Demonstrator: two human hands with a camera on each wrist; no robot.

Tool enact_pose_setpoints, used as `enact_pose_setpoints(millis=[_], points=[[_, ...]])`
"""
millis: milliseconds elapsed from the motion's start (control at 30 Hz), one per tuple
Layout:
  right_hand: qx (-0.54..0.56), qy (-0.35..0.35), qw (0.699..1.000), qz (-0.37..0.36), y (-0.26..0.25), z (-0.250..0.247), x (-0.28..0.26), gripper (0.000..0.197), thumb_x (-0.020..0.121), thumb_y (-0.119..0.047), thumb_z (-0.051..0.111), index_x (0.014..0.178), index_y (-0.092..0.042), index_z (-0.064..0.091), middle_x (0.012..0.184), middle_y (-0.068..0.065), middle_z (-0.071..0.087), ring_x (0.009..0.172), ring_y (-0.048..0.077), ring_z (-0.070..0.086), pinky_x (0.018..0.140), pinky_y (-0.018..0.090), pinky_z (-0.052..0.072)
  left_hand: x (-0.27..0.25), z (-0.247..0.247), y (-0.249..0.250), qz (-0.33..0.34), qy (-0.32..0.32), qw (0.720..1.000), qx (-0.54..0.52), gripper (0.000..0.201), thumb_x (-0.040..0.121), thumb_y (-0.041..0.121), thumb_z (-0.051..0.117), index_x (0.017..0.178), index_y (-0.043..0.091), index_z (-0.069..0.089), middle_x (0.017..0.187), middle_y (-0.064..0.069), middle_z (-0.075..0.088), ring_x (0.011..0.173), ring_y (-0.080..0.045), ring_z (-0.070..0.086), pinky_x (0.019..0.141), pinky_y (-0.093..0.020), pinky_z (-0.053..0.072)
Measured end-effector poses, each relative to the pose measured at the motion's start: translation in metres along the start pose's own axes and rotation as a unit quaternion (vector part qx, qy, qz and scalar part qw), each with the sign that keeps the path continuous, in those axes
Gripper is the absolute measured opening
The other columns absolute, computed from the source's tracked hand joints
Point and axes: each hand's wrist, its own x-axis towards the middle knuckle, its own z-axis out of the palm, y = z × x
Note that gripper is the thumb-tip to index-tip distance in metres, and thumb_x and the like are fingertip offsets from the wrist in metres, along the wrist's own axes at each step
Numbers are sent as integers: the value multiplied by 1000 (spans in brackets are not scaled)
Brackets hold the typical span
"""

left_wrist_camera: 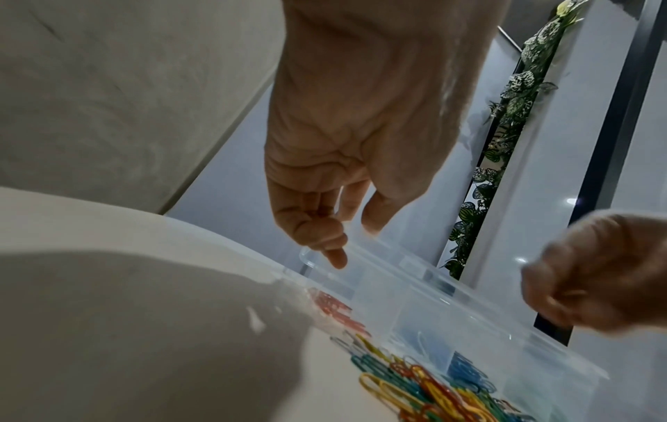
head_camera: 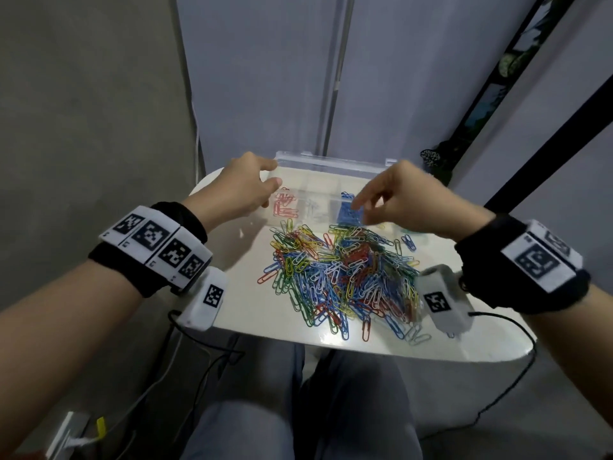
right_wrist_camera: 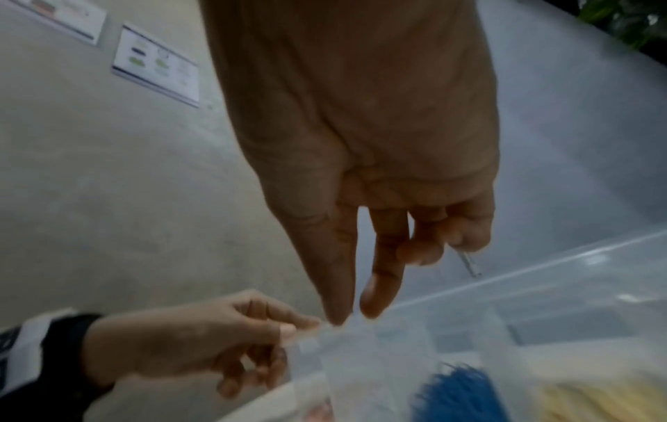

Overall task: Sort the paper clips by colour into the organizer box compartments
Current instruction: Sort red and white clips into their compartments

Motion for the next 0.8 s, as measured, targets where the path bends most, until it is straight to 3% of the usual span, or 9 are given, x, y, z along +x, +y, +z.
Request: enact_pose_setpoints(millis=[67,133,233,367,433,600,700,800], points=[[-55,-55,997,2,11,6,-10,21,75,-3,77,92,-15,77,77,4,72,45,-2,48,44,8,33,0,0,0,-2,0,1000,-1,49,98,27,55,143,12,45,71,-8,69,55,-20,53,48,-25,41],[-88,-78,993,2,19,16,-14,28,72,-7,81,95,-21,77,79,-3,70,51,-8,51,47,6,34,1,1,-1,-5,1,1000,-4,49,98,27,55,143,12,45,72,-9,69,55,-21,53,48,-24,42],[-98,-56,994,-9,23,29,-15,24,75,-8,79,98,-17,78,83,-4,67,62,-2,53,55,4,35,0,1,0,-6,1,1000,-6,48,98,26,54,143,13,44,72,-10,68,56,-23,52,46,-23,41],[-138,-51,989,-20,23,40,-13,22,77,-17,79,99,-14,77,94,1,73,82,12,61,71,21,41,0,0,-1,-7,2,1000,-7,49,98,27,54,143,14,44,72,-9,68,55,-21,50,46,-24,42],[-141,-50,989,-19,23,43,-11,19,76,-16,80,95,-14,77,92,1,73,83,14,64,74,25,47,0,0,-1,-7,1,1000,-7,49,98,28,54,143,14,44,73,-9,68,55,-21,51,46,-25,42],[-130,-39,990,-25,23,46,-8,12,75,-10,78,87,-13,79,85,2,75,75,14,64,67,22,44,1,0,-2,-9,0,1000,-11,49,98,28,54,144,15,44,73,-8,68,57,-22,52,48,-26,44],[-103,-45,994,-10,24,44,-6,10,75,-8,79,84,-11,79,76,4,72,60,8,57,51,7,38,1,0,-3,-9,-1,1000,-14,49,98,28,54,144,14,43,72,-7,68,57,-23,52,48,-26,43],[-18,-40,999,25,24,37,-5,9,75,-5,79,81,-11,78,67,6,69,53,7,54,49,14,41,1,0,-3,-10,-1,1000,-18,50,98,28,54,144,14,43,73,-9,68,57,-22,51,46,-25,42]])
